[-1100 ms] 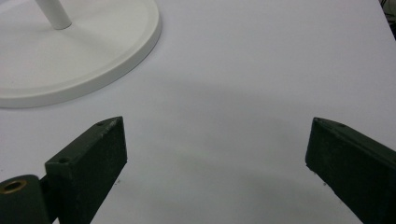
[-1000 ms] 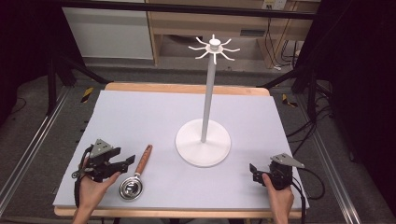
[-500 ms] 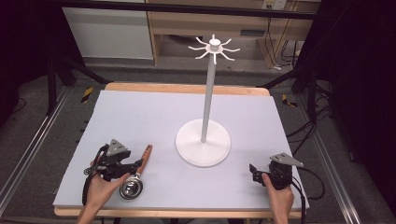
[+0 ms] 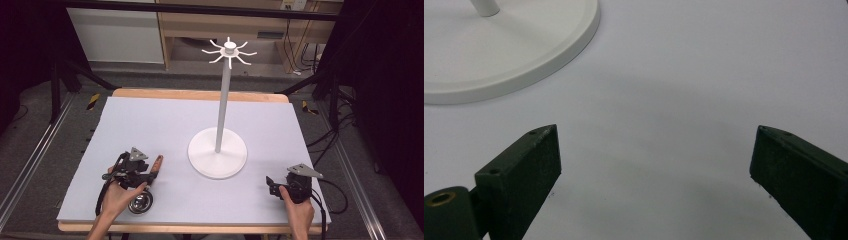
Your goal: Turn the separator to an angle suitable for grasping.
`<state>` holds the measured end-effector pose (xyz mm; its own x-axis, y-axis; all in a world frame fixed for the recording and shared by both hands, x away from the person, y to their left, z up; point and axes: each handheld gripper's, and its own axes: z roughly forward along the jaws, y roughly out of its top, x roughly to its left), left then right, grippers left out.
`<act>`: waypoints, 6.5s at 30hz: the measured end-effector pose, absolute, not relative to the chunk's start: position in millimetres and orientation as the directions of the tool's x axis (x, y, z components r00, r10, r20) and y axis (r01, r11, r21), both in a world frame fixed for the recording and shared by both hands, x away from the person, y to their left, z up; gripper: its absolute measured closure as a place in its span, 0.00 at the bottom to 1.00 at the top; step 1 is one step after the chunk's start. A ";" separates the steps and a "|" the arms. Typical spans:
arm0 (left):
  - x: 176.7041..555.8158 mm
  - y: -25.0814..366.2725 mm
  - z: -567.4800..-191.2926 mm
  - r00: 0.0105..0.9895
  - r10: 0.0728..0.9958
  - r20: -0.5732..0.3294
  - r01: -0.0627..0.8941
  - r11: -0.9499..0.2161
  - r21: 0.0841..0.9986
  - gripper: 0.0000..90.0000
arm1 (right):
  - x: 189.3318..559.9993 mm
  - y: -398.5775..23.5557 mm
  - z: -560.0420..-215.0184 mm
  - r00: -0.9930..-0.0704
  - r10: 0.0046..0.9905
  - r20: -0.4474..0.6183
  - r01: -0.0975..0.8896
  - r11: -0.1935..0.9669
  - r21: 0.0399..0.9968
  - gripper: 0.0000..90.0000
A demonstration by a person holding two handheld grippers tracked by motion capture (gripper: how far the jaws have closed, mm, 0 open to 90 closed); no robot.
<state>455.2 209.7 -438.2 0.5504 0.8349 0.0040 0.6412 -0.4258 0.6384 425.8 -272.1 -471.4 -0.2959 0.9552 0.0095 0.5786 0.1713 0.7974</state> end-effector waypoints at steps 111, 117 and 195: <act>491.9 173.9 -449.3 0.667 0.744 0.044 0.678 -0.631 0.378 0.70 | 429.9 -272.1 -473.7 -0.322 0.946 0.028 0.615 0.187 0.766 0.08; 493.4 173.3 -449.5 0.659 0.751 0.036 0.691 -0.624 0.365 0.70 | 430.2 -271.6 -473.9 -0.318 0.948 0.032 0.619 0.182 0.764 0.08; 437.4 217.7 -368.2 0.577 0.816 -0.020 0.405 -0.265 0.875 0.74 | 428.3 -275.5 -471.8 -0.310 0.950 0.044 0.602 0.160 0.783 0.08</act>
<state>437.4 217.7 -368.2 0.5773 0.8163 -0.0197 0.4048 -0.2652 0.8751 428.3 -275.5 -471.8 -0.3101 0.9497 0.0445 0.6018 0.1599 0.7825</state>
